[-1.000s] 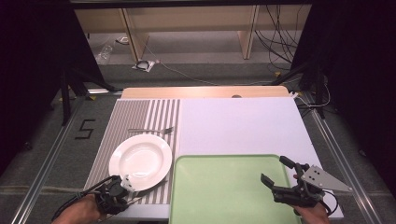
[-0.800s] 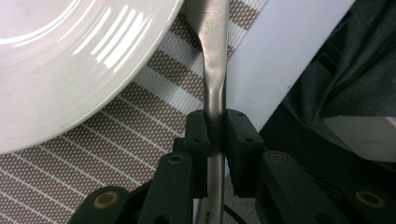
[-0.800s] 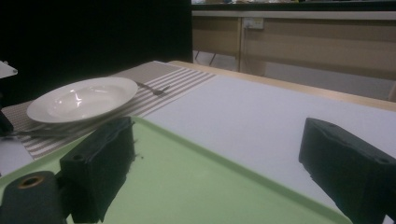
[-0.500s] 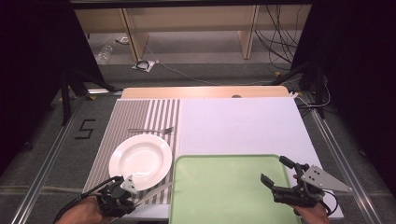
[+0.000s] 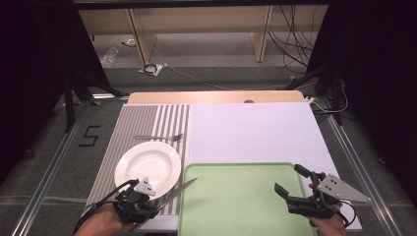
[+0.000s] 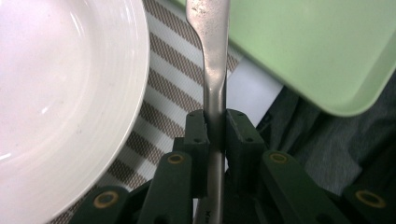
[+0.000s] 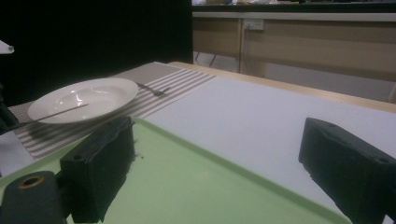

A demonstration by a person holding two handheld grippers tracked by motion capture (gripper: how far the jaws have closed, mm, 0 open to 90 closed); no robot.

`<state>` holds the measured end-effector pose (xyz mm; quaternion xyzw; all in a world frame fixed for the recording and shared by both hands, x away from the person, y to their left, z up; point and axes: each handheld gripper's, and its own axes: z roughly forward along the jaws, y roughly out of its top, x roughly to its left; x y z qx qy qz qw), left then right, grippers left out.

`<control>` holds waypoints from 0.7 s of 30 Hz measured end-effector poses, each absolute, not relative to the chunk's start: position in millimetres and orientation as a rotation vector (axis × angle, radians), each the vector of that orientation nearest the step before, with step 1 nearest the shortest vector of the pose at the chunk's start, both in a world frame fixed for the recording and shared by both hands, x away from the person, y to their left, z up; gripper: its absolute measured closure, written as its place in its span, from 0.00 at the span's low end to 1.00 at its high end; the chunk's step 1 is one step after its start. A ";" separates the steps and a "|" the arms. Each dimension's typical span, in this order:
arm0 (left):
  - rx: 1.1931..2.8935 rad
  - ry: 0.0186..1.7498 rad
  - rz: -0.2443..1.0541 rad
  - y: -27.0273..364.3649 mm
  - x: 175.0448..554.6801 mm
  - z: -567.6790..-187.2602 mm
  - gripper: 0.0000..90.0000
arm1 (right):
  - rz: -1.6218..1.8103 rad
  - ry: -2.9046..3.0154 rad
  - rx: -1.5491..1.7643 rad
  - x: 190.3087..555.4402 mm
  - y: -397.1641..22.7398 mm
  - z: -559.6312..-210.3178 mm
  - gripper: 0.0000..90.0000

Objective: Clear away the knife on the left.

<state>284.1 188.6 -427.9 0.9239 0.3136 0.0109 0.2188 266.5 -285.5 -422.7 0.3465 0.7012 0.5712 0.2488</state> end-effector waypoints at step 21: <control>2.496 0.874 0.032 153.0 291.5 -423.7 0.88 | 1.560 1.896 0.936 266.2 -286.2 -421.7 0.13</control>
